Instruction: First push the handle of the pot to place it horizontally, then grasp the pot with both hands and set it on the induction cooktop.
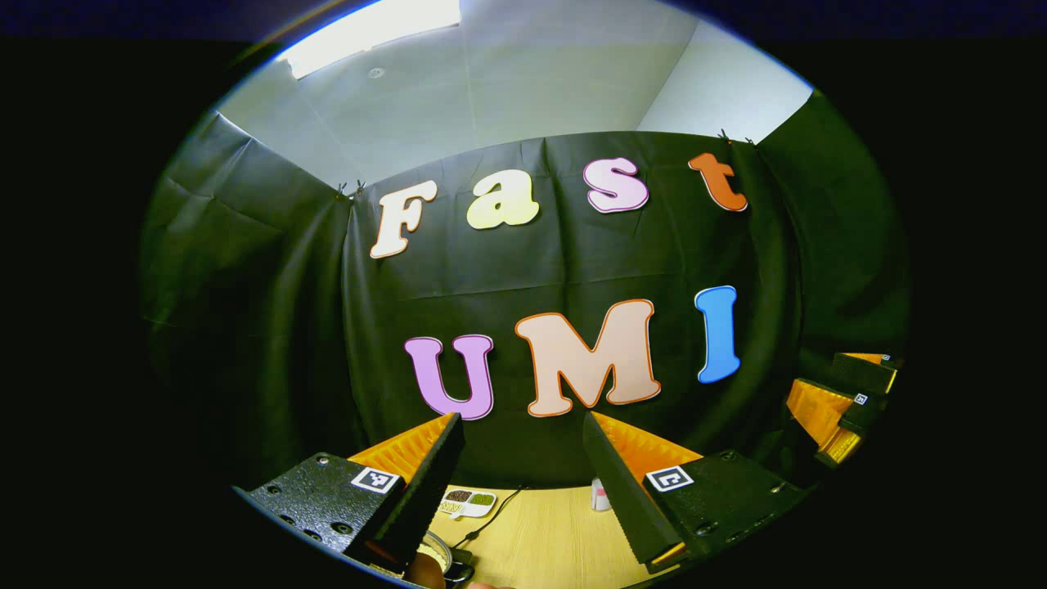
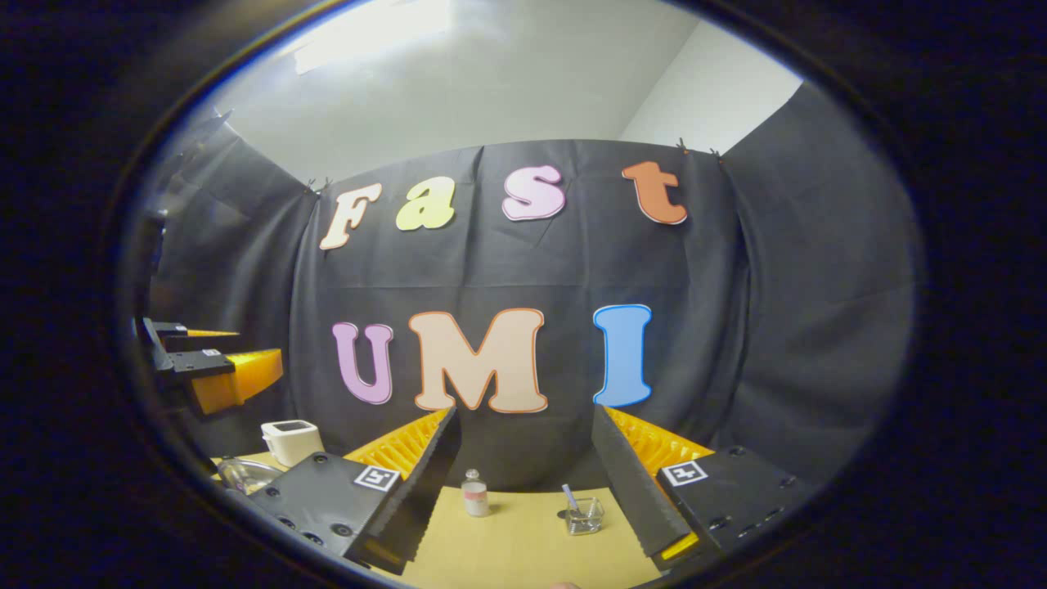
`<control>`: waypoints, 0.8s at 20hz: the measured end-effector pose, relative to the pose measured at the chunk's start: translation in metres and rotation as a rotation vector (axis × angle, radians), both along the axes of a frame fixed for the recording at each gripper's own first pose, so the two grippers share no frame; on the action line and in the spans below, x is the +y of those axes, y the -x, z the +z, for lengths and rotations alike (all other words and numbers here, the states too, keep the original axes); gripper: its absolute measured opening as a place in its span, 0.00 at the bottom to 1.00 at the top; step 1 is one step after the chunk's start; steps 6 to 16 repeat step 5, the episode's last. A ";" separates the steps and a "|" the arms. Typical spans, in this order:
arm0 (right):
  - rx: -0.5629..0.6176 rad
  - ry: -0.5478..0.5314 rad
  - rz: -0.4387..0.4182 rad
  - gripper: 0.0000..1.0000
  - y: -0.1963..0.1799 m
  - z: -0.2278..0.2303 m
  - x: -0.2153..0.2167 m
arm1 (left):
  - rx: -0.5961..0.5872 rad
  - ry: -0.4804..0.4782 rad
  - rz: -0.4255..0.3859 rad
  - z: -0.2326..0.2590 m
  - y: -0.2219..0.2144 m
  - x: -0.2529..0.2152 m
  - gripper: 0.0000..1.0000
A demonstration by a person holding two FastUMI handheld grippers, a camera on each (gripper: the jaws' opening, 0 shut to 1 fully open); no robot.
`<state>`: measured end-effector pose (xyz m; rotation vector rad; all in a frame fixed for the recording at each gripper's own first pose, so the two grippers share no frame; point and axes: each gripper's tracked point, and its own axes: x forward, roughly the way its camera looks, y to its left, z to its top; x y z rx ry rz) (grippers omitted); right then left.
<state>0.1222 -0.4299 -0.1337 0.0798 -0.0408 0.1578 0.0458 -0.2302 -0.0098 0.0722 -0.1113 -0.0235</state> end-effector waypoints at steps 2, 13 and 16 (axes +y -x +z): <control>-0.035 -0.002 0.011 0.94 -0.004 -0.004 -0.013 | -0.015 0.013 0.024 -0.001 -0.004 -0.008 0.92; -0.095 0.016 -0.007 0.94 -0.012 -0.007 -0.038 | -0.020 0.039 -0.005 -0.013 -0.016 -0.043 0.93; -0.095 0.016 -0.007 0.94 -0.012 -0.007 -0.038 | -0.020 0.039 -0.005 -0.013 -0.016 -0.043 0.93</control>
